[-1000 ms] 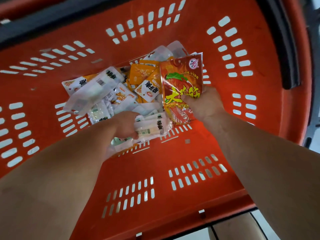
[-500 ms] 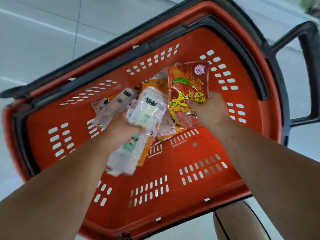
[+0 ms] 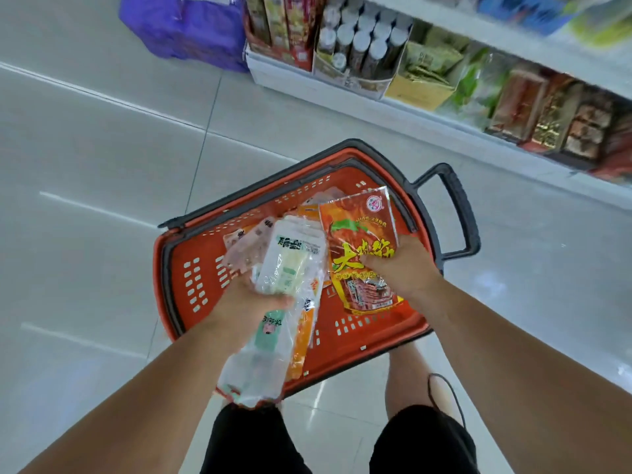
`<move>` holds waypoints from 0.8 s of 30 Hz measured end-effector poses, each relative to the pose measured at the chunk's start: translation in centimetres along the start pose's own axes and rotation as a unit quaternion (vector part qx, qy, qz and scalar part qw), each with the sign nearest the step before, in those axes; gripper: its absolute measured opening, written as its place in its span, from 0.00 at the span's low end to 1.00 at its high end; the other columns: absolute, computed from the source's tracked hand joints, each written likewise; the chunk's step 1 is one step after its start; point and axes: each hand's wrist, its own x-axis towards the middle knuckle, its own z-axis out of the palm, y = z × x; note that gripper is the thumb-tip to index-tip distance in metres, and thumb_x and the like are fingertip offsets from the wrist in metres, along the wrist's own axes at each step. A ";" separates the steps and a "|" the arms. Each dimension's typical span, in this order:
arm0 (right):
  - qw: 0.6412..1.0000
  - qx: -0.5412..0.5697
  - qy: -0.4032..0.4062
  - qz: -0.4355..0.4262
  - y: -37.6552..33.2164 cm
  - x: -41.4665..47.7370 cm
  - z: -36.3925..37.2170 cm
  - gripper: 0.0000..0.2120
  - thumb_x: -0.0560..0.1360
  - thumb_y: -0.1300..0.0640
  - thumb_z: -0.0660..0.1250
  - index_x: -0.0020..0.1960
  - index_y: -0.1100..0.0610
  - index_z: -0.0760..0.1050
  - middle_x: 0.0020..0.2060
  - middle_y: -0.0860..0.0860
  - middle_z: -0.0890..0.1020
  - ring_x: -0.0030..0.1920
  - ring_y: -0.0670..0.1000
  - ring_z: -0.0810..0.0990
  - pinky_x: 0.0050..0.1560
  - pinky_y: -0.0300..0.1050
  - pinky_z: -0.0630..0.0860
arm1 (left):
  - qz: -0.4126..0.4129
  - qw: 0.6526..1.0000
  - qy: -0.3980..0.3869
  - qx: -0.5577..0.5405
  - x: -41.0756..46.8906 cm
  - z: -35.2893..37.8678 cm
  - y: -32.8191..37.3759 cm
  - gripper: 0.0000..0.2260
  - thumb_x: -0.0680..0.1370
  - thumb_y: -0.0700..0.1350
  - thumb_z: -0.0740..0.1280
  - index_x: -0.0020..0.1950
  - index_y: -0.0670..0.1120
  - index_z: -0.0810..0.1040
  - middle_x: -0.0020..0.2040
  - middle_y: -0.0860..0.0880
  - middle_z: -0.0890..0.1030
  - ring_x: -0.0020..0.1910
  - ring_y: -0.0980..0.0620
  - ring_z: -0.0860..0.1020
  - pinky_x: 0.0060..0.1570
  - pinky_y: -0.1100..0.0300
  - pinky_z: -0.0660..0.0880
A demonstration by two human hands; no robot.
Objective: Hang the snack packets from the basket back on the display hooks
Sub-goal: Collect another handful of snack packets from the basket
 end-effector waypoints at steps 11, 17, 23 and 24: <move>0.988 0.144 0.024 -0.040 -7.8 -17.3 -12.3 0.07 0.74 0.58 0.78 0.44 0.48 0.82 0.40 0.44 0.86 0.43 0.49 0.86 0.51 0.49 0.82 | 0.097 0.992 0.062 -0.043 -20.6 3.1 10.7 0.12 0.70 0.39 0.81 0.48 0.54 0.87 0.48 0.50 0.89 0.49 0.43 0.87 0.58 0.38 0.81; 0.967 0.216 0.027 -0.130 -11.8 -24.0 -21.0 0.04 0.78 0.55 0.75 0.51 0.50 0.81 0.44 0.45 0.86 0.35 0.37 0.83 0.33 0.33 0.76 | 0.183 0.968 0.114 -0.128 -31.5 7.5 15.8 0.16 0.70 0.31 0.78 0.51 0.49 0.84 0.46 0.46 0.89 0.44 0.43 0.88 0.54 0.37 0.82; 0.947 0.225 0.048 -0.224 -14.0 -30.0 -28.1 0.03 0.80 0.51 0.72 0.54 0.47 0.80 0.51 0.47 0.87 0.53 0.50 0.85 0.58 0.52 0.80 | 0.248 0.941 0.111 -0.203 -40.0 11.4 18.1 0.17 0.71 0.29 0.76 0.55 0.45 0.83 0.50 0.41 0.88 0.51 0.35 0.86 0.54 0.33 0.81; 0.944 0.228 0.051 -0.233 -14.1 -30.9 -28.8 0.04 0.80 0.51 0.72 0.54 0.48 0.81 0.51 0.47 0.87 0.53 0.51 0.86 0.59 0.54 0.80 | 0.258 0.936 0.112 -0.212 -41.1 11.8 18.2 0.17 0.72 0.29 0.75 0.55 0.46 0.82 0.50 0.41 0.88 0.49 0.38 0.87 0.49 0.37 0.84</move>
